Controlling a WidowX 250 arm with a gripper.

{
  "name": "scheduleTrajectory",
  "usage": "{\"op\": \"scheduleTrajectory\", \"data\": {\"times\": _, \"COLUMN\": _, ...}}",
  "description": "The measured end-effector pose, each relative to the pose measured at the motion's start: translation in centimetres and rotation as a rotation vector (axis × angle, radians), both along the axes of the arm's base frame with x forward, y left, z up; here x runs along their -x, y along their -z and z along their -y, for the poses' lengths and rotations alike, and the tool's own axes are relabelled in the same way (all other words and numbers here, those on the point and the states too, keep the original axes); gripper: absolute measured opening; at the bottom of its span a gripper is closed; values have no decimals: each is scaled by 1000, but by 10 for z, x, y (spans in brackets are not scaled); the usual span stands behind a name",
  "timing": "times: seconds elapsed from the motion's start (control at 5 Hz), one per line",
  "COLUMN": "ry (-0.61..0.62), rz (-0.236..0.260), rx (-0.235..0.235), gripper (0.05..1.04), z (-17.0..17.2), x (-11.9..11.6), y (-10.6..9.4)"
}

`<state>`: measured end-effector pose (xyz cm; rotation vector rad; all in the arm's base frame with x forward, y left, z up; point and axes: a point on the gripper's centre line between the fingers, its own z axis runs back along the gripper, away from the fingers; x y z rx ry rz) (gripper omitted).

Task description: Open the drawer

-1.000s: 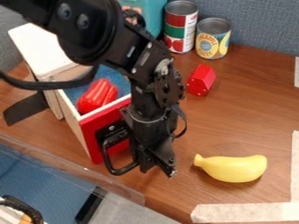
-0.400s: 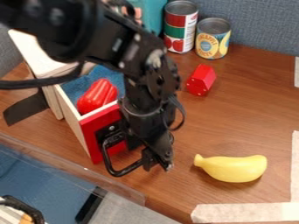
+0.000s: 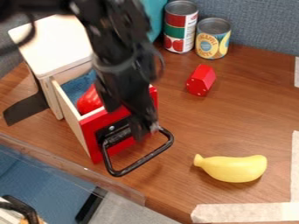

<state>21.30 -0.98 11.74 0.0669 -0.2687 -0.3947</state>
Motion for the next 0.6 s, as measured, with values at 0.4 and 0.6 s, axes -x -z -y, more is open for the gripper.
{"op": "scheduleTrajectory", "data": {"times": 0.4, "ry": -148, "rz": 20, "rx": 17, "gripper": 1000, "z": -50, "x": -18, "y": -32}}
{"op": "scheduleTrajectory", "data": {"times": 0.6, "ry": -226, "rz": -10, "rx": 9, "gripper": 1000, "z": -72, "x": -30, "y": -33}}
